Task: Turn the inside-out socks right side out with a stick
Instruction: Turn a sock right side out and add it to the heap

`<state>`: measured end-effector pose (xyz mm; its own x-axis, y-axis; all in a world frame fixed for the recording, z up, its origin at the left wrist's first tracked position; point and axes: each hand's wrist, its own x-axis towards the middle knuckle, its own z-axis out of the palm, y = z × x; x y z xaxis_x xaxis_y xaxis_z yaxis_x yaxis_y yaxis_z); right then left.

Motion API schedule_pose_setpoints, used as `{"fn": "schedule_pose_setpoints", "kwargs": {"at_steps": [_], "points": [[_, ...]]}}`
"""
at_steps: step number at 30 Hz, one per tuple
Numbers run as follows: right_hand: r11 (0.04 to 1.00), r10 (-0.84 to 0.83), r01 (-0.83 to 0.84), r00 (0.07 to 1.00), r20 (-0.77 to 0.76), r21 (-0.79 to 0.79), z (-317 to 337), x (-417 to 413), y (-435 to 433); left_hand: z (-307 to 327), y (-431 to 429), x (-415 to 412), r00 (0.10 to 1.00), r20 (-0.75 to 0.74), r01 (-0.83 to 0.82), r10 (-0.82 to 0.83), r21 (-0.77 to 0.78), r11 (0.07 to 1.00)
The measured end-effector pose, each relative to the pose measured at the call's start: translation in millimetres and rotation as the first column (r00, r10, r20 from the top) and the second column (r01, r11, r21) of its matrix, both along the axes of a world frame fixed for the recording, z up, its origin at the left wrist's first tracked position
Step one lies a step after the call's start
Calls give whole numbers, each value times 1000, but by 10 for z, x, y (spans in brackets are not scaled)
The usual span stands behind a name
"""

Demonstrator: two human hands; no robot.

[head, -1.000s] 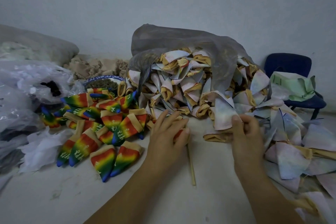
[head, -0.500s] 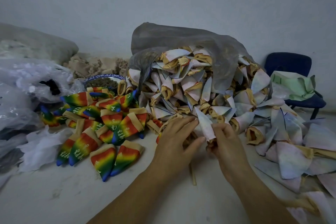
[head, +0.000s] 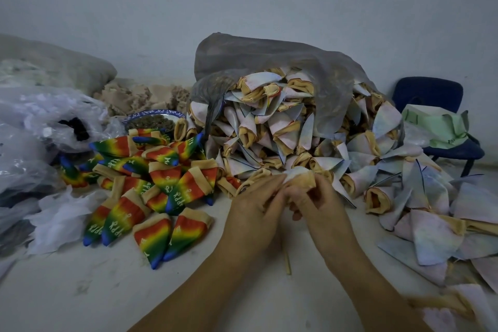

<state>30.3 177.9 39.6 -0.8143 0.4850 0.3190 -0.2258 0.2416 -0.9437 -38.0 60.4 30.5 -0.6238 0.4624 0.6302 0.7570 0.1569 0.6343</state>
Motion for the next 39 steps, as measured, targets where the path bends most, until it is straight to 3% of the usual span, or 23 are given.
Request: {"fn": "schedule_pose_setpoints", "kwargs": {"at_steps": [4, 9, 14, 19, 23, 27, 31, 33, 36, 39], "points": [[990, -60, 64, 998, -31, 127, -33, -19, -34, 28, 7, 34, 999, 22, -25, 24, 59, 998], [995, -8, 12, 999, -42, 102, -21, -10, -3, 86, 2, 30, 934, 329, 81, -139, 184, 980], [988, -111, 103, 991, 68, 118, -26, 31, 198, 149, -71, -52, 853, 442, 185, -278, 242, 953], [965, -179, 159, 980, 82, 207, 22, 52, 226, 130, -24, 22, 876, 439, 139, -198, 164, 977], [947, -143, 96, 980, 137, 306, -3, 22, 119, 110, -5, 50, 934, 308, 192, -182, -2, 981], [974, -55, 36, 995, 79, 222, 21, 54, 72, 99, -21, -9, 935, 325, 137, -138, 26, 990], [929, -96, 88, 995, 6, 359, 55, 41, 8, 96, -17, -32, 944, 326, 38, -40, 14, 999], [887, -107, 108, 994, -26, 448, 60, 37, 2, 109, -24, -29, 901, 430, 30, -58, 72, 997], [883, -97, 100, 995, -31, 459, 62, 38, 5, 117, -38, -6, 755, 639, 25, -148, 197, 980], [928, -76, 77, 997, -18, 364, 60, 36, 3, 130, -20, 16, 471, 785, 10, -402, 451, 892]]}}
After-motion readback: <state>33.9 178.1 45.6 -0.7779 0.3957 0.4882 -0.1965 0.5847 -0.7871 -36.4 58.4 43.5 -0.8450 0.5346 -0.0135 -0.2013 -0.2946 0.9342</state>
